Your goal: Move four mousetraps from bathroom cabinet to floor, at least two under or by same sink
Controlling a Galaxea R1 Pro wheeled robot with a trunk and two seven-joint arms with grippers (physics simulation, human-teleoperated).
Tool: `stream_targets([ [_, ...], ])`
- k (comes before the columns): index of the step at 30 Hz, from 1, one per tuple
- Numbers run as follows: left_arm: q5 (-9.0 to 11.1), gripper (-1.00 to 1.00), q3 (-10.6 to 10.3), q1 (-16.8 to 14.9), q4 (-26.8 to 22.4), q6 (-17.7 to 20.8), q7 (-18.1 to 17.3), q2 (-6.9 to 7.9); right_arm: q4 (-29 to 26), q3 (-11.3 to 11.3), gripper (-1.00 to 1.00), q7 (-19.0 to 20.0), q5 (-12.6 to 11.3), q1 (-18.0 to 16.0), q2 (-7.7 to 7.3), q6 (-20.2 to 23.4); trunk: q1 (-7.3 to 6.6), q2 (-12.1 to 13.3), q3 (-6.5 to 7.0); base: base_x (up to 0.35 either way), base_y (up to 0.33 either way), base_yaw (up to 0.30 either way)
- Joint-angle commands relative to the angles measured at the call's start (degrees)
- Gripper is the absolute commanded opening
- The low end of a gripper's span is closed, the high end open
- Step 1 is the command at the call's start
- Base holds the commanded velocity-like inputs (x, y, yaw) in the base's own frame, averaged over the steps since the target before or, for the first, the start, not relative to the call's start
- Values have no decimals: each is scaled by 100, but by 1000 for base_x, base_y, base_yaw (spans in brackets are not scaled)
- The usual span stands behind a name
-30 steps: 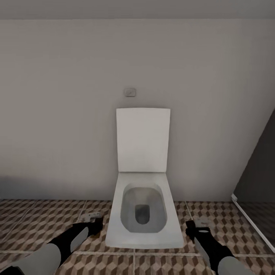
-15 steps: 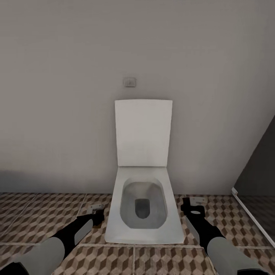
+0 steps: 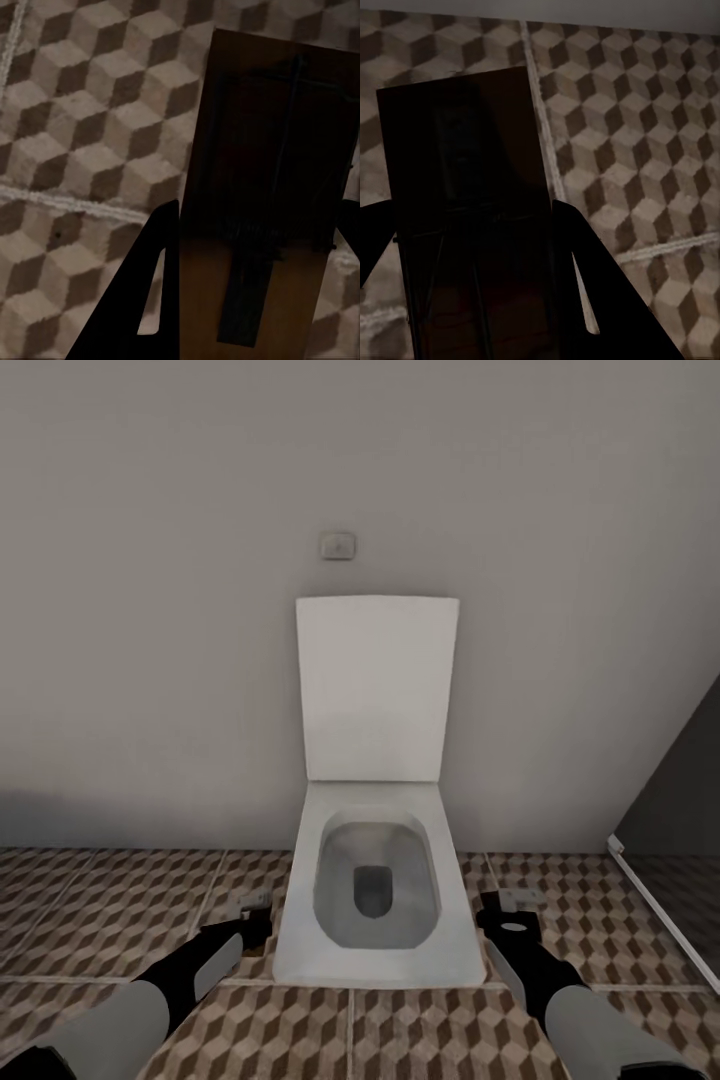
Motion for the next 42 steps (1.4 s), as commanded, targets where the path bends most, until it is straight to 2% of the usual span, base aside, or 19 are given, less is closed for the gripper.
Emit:
stream_targets([
  [1, 34, -100, -50, -3, -21, 22, 72, 6, -11, 47, -100, -31, -51, -1, -12, 33, 1, -4, -28, 0, 0, 0],
  [23, 30, -100, -56, -2, -43, 21, 72, 11, 8, 48, -100, -41, -59, -1, -74, 11, 58, -33, -516, 0, 0, 0],
  [42, 32, -100, -49, -3, -47, -45, 73, 59, 248, 66, -100, -19, -22, -1, -85, -130, 107, -59, -937, 0, 0, 0],
])
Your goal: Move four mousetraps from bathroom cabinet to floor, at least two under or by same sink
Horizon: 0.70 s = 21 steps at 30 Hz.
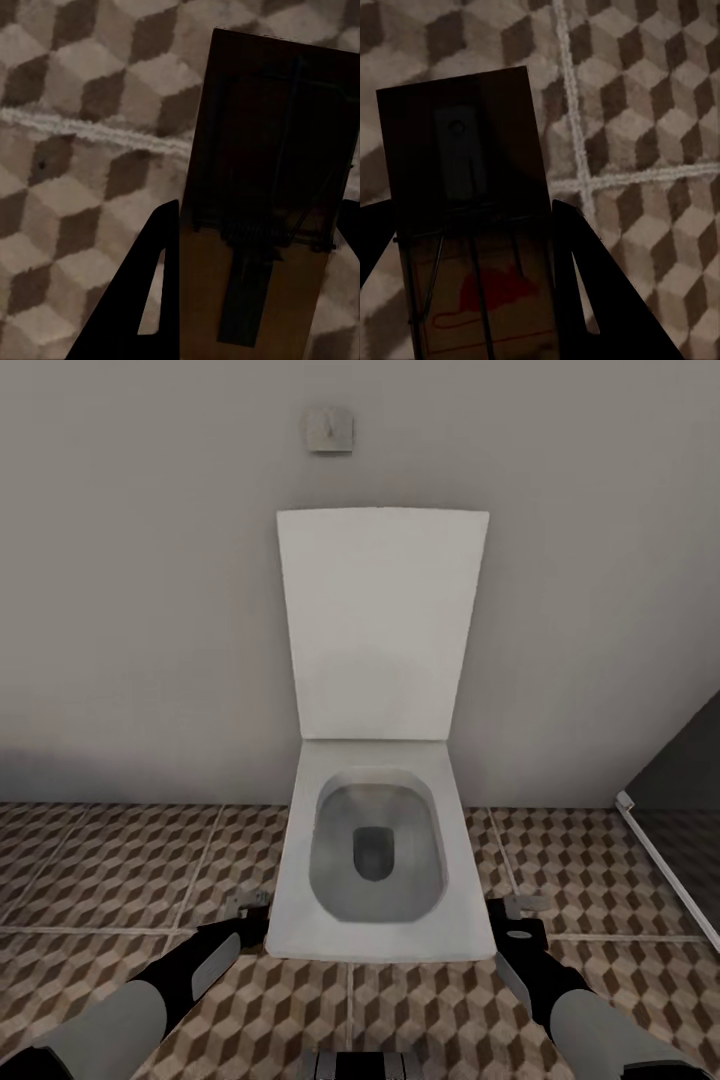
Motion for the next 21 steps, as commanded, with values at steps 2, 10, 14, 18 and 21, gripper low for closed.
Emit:
stream_targets([
  [2, 35, -100, -51, -3, -17, -68, 74, 23, -14, 48, -100, -26, -43, -1, -5, 38, 4, -5, -50, 0, 0, 0],
  [10, 36, -100, -51, -2, -22, -197, 80, 40, -16, 45, -100, -27, -65, -1, 0, 37, 22, -14, -205, 0, 0, 0],
  [14, 36, -100, -51, -2, -59, -187, 80, 36, -13, 40, -100, -37, -92, -1, 9, 37, 22, -14, -205, 0, 0, -36],
  [18, 36, -100, -44, -2, -66, -185, 77, 45, -9, 35, -100, -66, -103, -1, 20, 37, 22, -14, -205, 0, 0, -156],
  [21, 36, -100, -43, -2, -68, -183, 76, 42, -8, 33, -100, -80, -104, -1, 15, 37, 22, -14, -205, 0, 0, -71],
])
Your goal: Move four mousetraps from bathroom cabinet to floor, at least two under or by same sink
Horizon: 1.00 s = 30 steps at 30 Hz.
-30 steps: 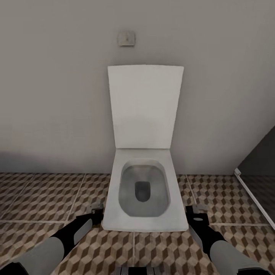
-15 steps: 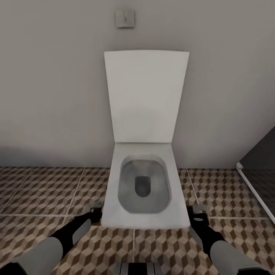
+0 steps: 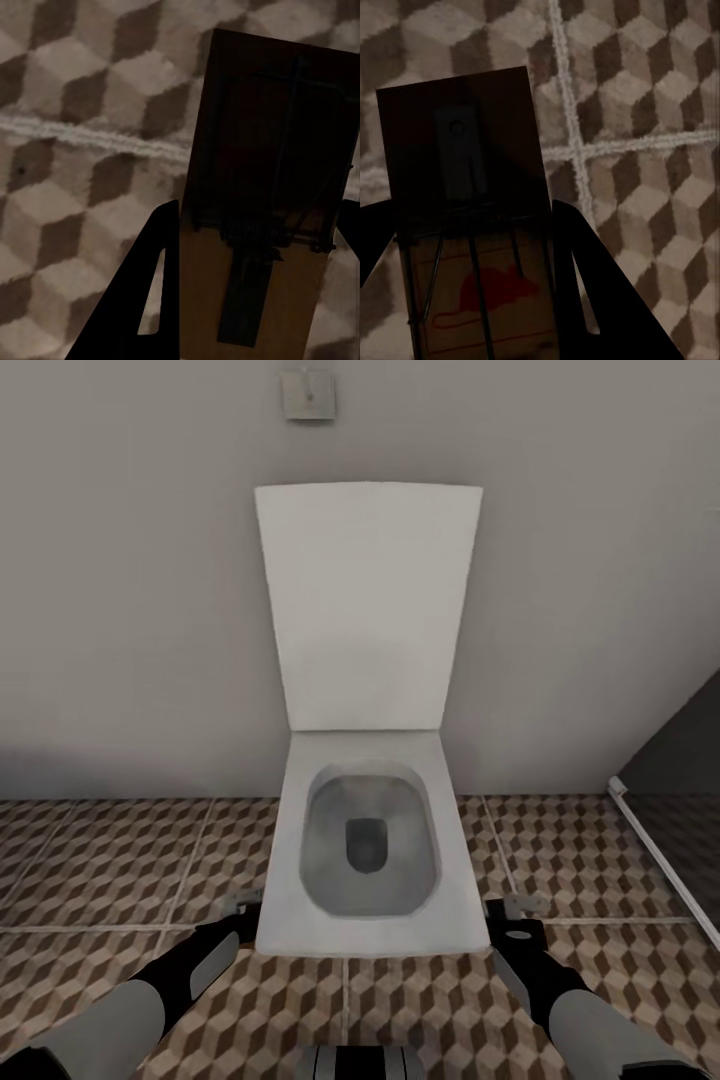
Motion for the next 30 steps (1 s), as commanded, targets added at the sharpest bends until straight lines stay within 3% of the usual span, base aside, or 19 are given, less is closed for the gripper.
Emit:
stream_targets([
  [1, 31, -100, -50, -3, -19, 23, 75, 8, -12, 45, -100, -34, -52, 0, -4, 36, -1, -2, -4, 0, 0, -32],
  [15, 31, -100, -41, -3, -19, -6, 82, 9, -12, 43, -100, -54, -41, 0, 19, 40, -1, -2, -4, 0, -69, -5],
  [30, 31, -100, -44, -3, -19, -16, 86, 14, -12, 43, -100, -51, -42, 0, 2, 48, -1, -2, -4, 0, -1, 75],
])
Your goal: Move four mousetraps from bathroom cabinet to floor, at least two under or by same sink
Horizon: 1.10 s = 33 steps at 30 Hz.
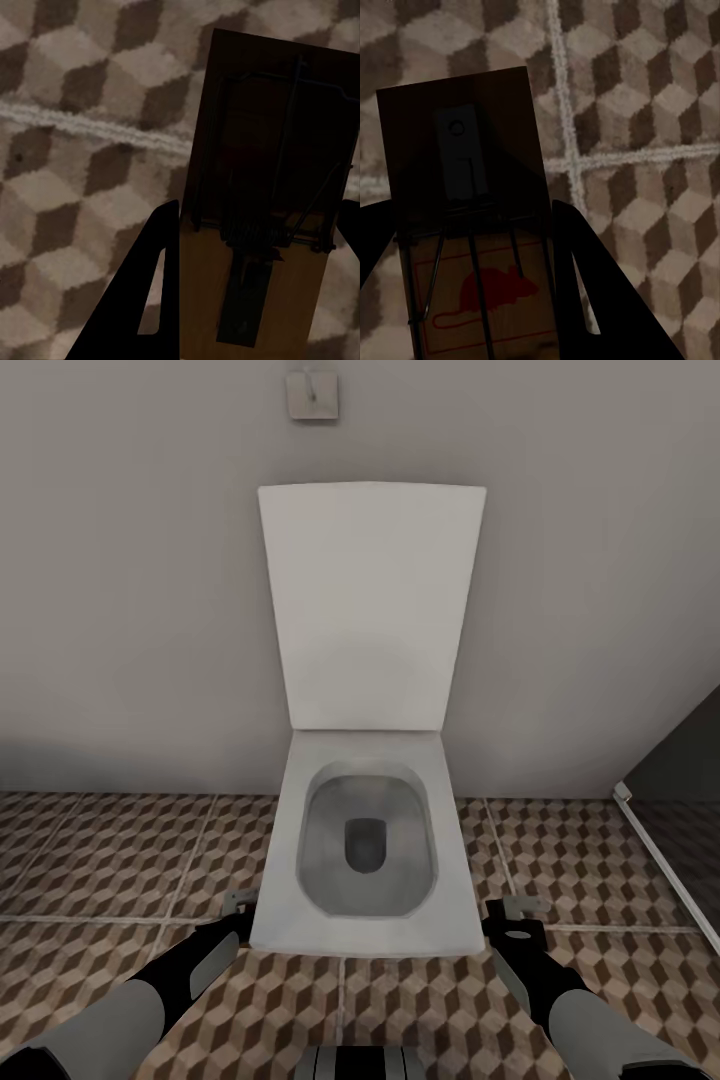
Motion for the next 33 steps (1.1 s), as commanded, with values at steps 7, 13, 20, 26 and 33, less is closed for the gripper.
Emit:
stream_targets([
  [7, 30, -100, -52, -3, -13, 23, 73, 9, -12, 46, -100, -30, -51, 0, -3, 33, -1, -2, -4, 82, 0, 1],
  [13, 30, -100, -54, -3, -15, 22, 73, 7, -12, 46, -100, -30, -51, 0, -4, 32, -1, -2, -4, 274, 0, 0],
  [20, 30, -100, -53, -3, -18, 19, 73, 3, -12, 46, -100, -30, -51, 0, -4, 32, -1, -2, -4, 196, 0, 0],
  [26, 30, -100, -56, -3, -19, 14, 73, 3, -12, 46, -100, -30, -51, 0, -6, 32, -1, -2, -4, 33, 0, 0],
  [33, 30, -100, -56, -3, -19, 14, 73, 2, -14, 46, -100, -26, -46, 0, -8, 32, -1, -2, -4, 4, 0, 0],
])
